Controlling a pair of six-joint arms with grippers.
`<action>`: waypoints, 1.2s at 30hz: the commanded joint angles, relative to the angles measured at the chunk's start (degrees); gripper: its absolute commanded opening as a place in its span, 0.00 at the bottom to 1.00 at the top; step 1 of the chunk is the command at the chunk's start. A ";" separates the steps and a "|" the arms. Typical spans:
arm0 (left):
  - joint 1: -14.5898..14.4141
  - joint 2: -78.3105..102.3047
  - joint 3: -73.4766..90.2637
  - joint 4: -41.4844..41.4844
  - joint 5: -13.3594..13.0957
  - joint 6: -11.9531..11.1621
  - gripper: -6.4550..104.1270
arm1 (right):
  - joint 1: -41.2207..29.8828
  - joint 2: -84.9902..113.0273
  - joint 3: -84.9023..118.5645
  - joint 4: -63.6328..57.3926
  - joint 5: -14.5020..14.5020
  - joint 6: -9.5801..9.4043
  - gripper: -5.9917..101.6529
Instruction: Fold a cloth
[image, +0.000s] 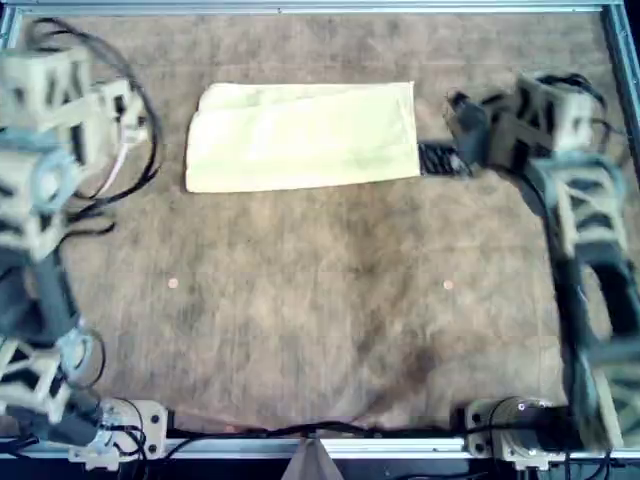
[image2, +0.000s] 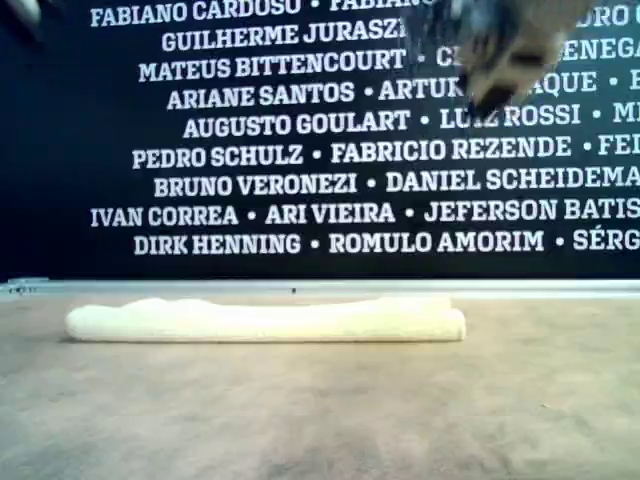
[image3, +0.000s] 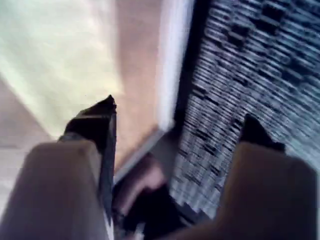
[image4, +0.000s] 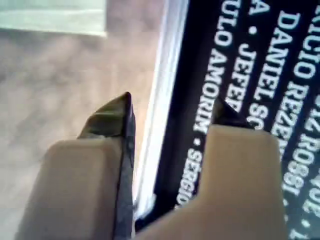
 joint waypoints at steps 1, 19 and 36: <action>-0.62 13.54 -3.34 1.41 -0.26 0.18 0.81 | -0.62 22.68 5.80 5.01 0.35 -0.35 0.64; -0.18 63.63 72.51 -11.87 -0.18 0.26 0.81 | -0.53 69.17 48.60 2.90 0.35 -0.44 0.65; -0.09 94.83 121.82 -36.91 -0.35 0.62 0.81 | -0.70 84.29 82.62 -22.41 0.44 -0.44 0.65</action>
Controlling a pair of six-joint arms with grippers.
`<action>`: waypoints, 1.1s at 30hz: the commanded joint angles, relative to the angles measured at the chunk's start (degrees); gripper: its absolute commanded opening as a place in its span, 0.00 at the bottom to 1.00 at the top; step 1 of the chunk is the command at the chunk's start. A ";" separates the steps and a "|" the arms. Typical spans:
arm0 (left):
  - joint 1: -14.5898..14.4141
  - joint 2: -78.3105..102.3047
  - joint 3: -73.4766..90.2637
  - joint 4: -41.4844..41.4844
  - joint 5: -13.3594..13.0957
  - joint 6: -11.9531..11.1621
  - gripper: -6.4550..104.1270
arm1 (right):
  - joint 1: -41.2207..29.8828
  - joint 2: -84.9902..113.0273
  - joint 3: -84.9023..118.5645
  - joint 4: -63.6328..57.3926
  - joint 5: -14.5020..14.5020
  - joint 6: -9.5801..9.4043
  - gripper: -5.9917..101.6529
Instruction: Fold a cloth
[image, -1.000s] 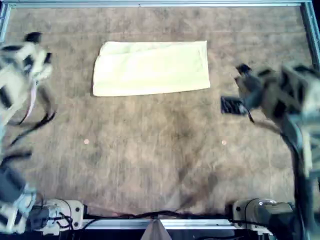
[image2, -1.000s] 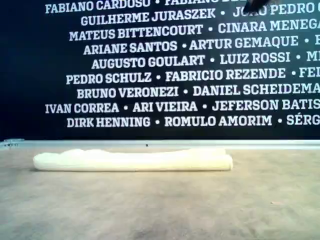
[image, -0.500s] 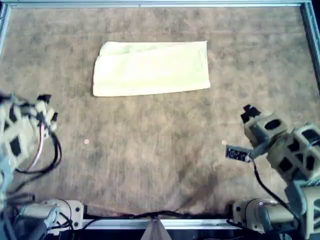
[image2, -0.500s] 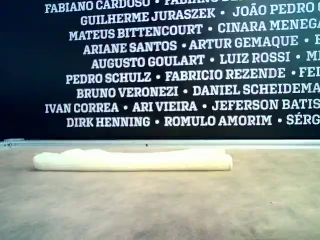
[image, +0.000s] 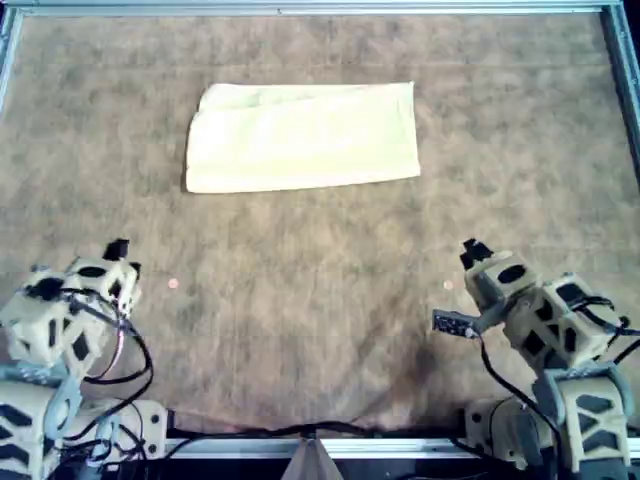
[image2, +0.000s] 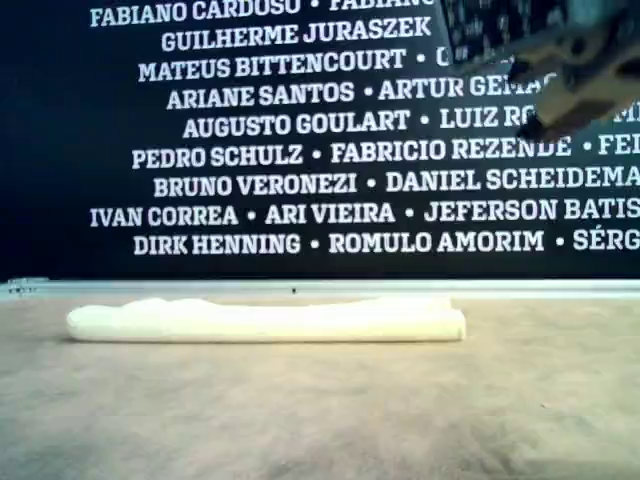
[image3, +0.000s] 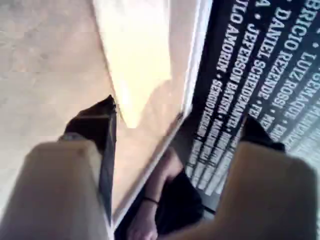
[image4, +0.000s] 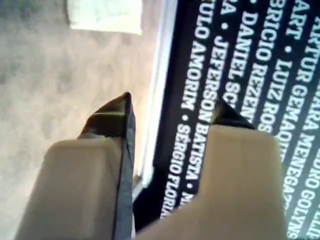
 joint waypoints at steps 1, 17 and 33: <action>-0.09 0.97 0.79 -1.93 -0.35 0.26 0.81 | -0.62 2.11 1.67 -10.11 0.44 -0.18 0.65; -0.88 -0.09 17.49 -17.40 0.62 -0.53 0.81 | 0.70 1.58 10.63 -22.32 -0.70 0.88 0.65; -0.88 -47.46 -13.10 -17.75 0.70 -0.70 0.88 | 0.70 -55.63 -23.03 -21.71 -0.62 0.97 0.65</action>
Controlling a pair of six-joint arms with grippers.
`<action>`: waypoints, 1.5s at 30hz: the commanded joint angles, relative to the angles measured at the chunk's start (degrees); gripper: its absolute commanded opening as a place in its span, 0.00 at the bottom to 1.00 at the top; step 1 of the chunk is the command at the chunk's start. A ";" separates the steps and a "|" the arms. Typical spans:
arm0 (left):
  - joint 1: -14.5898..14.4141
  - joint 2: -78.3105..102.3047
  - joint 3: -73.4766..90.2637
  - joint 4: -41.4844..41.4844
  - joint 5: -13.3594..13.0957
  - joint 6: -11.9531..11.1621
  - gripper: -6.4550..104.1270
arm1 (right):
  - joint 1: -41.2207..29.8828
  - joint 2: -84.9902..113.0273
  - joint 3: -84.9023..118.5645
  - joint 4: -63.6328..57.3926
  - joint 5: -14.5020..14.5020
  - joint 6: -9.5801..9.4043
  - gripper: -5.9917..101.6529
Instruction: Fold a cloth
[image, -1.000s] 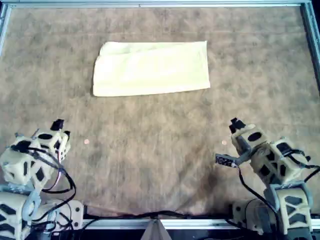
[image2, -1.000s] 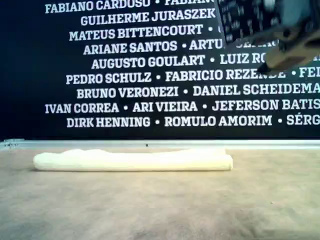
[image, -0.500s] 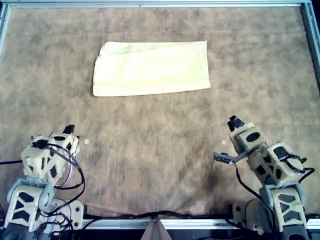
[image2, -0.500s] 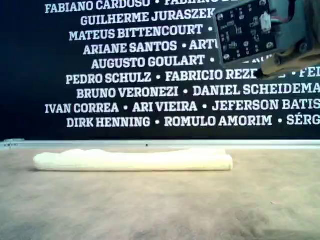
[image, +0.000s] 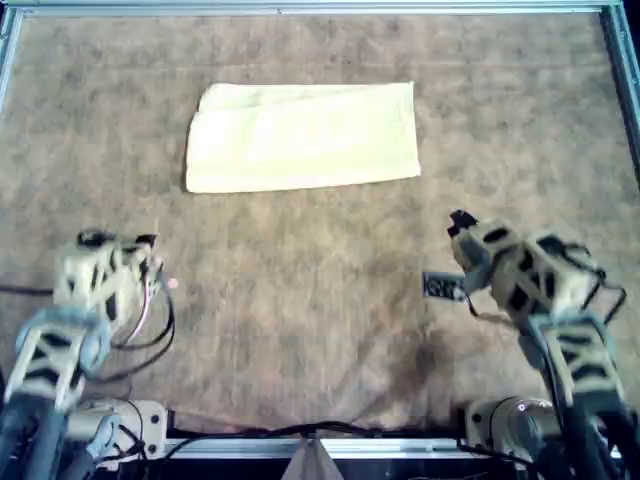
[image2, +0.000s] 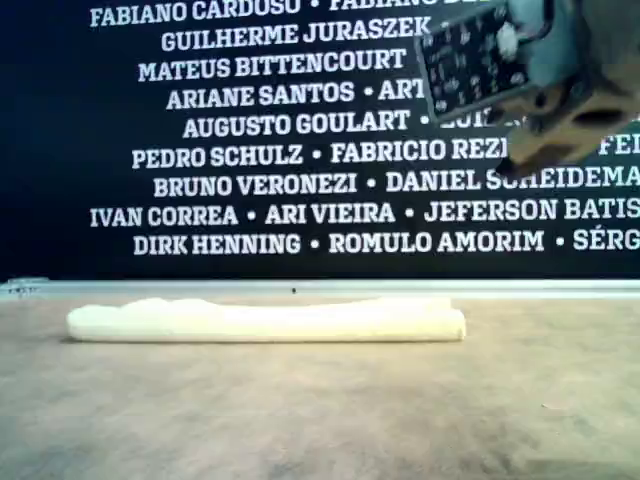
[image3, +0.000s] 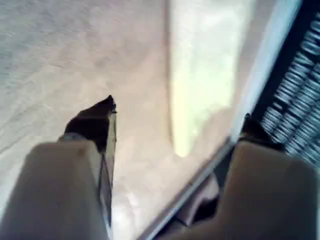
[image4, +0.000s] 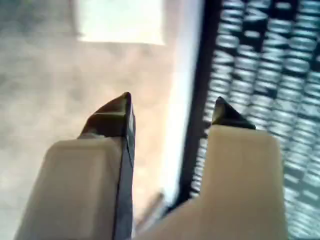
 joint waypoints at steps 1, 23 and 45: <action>-0.79 -18.28 -15.47 -1.67 0.35 -0.26 0.92 | 0.26 -17.67 -11.69 -2.37 0.09 0.35 0.65; -0.88 -68.03 -57.13 -1.76 0.35 0.53 0.96 | 2.81 -59.06 -45.88 -2.29 0.53 0.26 0.74; -0.88 -83.50 -73.92 -1.76 0.35 0.70 0.96 | 2.81 -81.30 -76.55 12.13 0.70 0.35 0.78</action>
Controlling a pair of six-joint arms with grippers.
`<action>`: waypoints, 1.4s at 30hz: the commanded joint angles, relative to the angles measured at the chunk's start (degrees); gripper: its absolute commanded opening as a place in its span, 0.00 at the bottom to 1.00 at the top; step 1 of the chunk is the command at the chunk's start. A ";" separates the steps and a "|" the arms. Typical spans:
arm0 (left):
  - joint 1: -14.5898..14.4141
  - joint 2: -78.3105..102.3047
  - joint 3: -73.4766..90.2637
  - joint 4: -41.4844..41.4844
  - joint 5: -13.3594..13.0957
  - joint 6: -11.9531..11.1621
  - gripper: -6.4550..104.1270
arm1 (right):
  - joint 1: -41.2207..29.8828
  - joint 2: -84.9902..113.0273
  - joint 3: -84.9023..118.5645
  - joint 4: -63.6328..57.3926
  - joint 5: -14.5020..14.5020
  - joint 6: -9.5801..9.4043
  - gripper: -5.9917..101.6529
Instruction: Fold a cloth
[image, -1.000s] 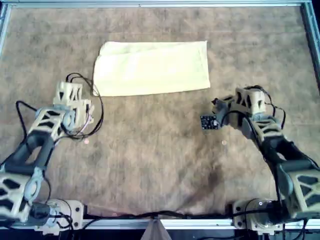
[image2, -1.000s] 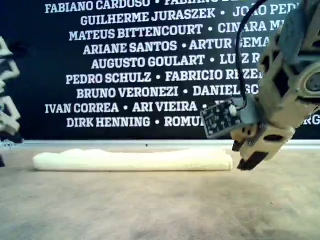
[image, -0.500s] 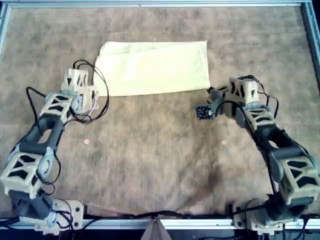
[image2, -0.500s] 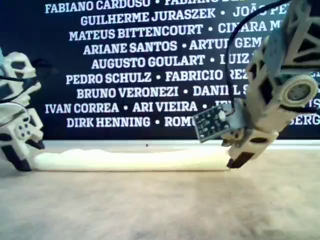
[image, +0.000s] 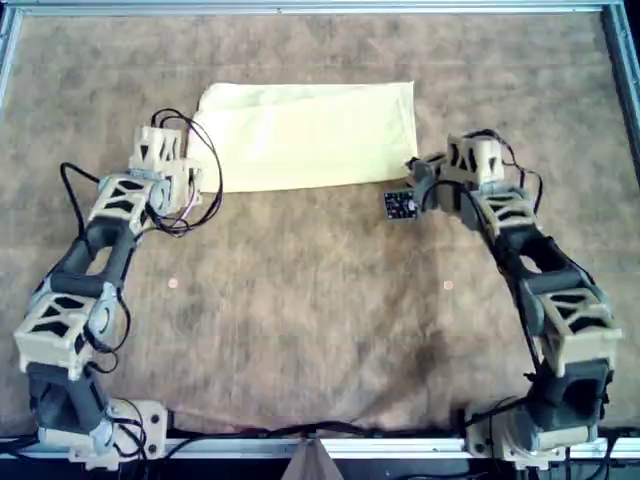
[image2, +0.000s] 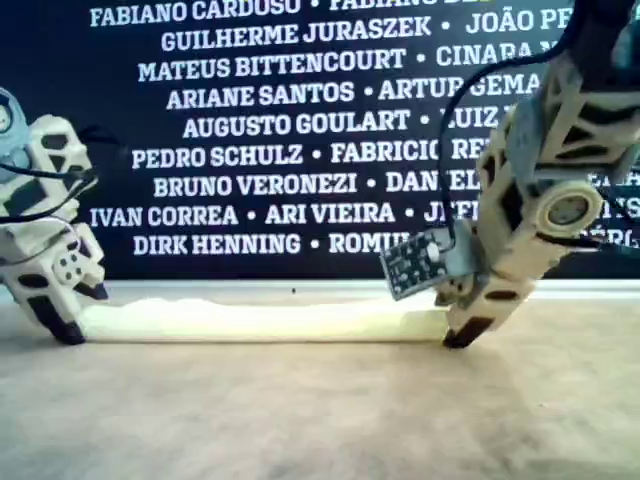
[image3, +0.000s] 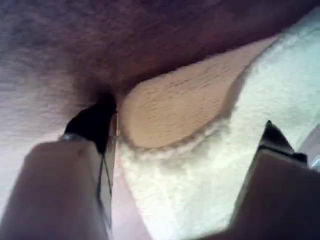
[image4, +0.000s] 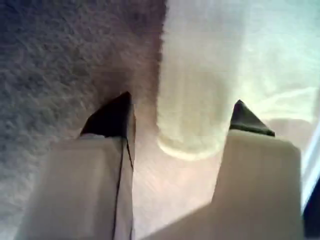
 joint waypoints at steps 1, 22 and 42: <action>-0.79 -0.35 -4.75 -1.41 0.35 0.26 0.96 | 0.53 -0.88 -9.23 5.10 0.53 0.35 0.78; -0.79 -3.34 -8.09 -1.14 -0.53 0.35 0.72 | 0.62 -8.35 -21.97 9.84 0.44 0.35 0.59; -0.70 -2.37 -6.94 -1.14 0.44 -0.44 0.05 | -0.26 -6.33 -20.65 10.55 -0.62 0.26 0.07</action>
